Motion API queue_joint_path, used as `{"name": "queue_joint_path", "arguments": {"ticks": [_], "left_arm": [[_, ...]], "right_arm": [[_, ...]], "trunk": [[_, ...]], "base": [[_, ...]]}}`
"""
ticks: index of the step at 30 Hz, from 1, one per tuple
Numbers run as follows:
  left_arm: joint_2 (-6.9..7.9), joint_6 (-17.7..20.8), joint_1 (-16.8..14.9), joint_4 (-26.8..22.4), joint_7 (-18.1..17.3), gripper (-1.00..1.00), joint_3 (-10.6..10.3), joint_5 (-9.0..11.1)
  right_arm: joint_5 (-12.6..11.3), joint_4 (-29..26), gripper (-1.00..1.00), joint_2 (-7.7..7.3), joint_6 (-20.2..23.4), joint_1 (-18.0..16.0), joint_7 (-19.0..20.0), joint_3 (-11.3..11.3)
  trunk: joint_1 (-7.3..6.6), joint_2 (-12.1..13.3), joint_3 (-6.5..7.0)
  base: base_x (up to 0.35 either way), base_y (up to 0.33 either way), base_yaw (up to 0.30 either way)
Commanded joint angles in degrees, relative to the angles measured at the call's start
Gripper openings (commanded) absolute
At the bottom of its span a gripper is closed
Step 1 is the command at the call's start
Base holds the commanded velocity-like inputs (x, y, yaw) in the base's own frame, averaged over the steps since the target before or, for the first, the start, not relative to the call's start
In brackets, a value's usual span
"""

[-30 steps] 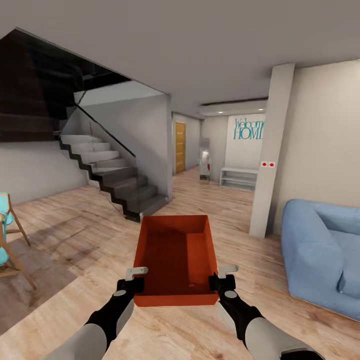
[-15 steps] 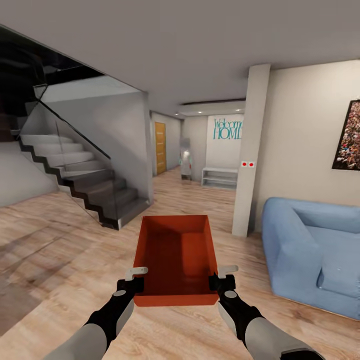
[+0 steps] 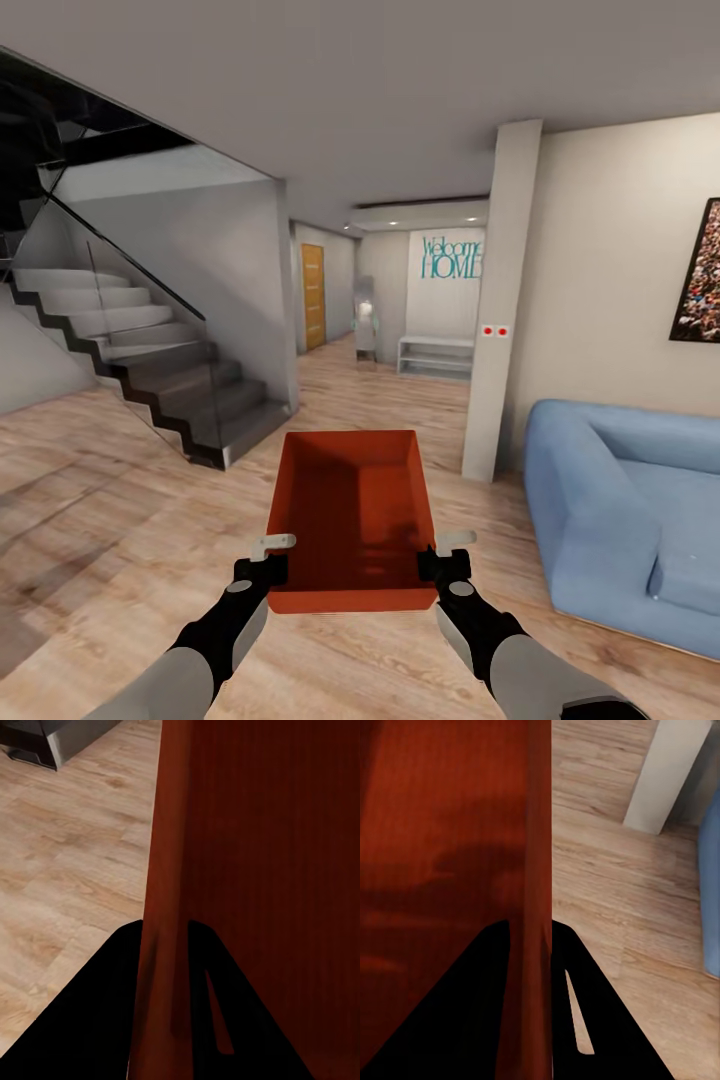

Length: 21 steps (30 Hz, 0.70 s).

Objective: Move the two storage containers from the living room to the garage. In the garage, place one container on the floor and stack the other container on top of it (either order is fine).

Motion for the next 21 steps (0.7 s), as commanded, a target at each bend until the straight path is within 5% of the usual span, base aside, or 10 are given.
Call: {"name": "queue_joint_path", "arguments": {"ticks": [1,21], "left_arm": [[0.02,0.0,-0.1,-0.3,0.4,-1.00,0.3,-0.7],[0.02,0.0,-0.1,-0.2,0.4,-1.00,0.3,-0.7]], "right_arm": [[-0.2,0.3,-1.00,-0.25,-0.1,-0.1,-0.5,-0.2],[-0.2,0.2,-1.00,-0.25,-0.2,0.0,-0.6,-0.2]], "trunk": [[0.04,-0.1,-0.08],[0.04,-0.1,-0.08]], "base": [[0.322,0.000,0.000],[0.322,0.000,0.000]]}}
